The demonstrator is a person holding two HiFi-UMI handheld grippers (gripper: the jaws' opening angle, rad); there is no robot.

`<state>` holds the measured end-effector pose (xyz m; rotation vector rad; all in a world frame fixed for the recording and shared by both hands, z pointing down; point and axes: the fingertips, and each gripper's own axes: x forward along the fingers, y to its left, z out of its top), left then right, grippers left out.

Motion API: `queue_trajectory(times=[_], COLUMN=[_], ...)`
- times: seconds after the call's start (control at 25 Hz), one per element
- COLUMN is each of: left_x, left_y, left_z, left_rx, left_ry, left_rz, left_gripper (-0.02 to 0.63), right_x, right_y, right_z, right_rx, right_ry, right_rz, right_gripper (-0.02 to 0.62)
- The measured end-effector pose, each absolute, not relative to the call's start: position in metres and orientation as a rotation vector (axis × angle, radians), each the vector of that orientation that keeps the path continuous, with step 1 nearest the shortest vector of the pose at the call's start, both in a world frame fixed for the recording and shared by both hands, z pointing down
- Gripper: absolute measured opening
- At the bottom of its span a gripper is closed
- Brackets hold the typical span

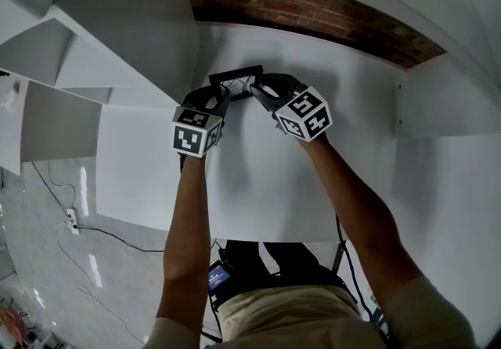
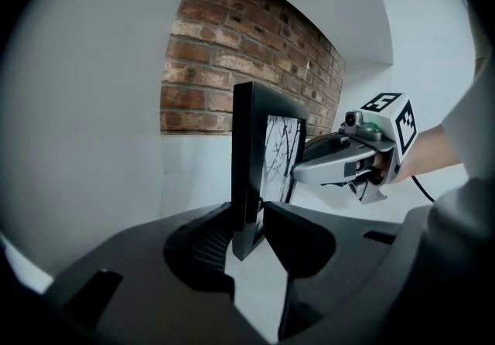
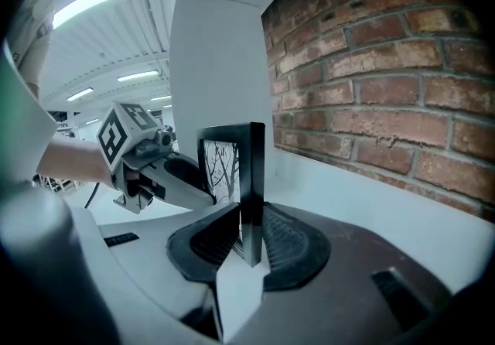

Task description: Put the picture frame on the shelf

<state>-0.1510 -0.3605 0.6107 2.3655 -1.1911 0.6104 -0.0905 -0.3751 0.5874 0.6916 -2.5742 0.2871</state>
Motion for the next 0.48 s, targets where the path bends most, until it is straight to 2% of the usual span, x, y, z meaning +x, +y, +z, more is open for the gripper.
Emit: queue_trajectory(times=[0.48], left_x=[-0.145], left_y=[-0.369], left_z=[0.622], left_rx=[2.362], left_ry=[-1.204], left_rz=[0.622], left_gripper=[0.106], right_x=[-0.085], right_y=[-0.384], right_z=[0.600], right_rx=[0.709], right_ry=[-2.566], right_rz=[0.279], right_gripper=[0.074])
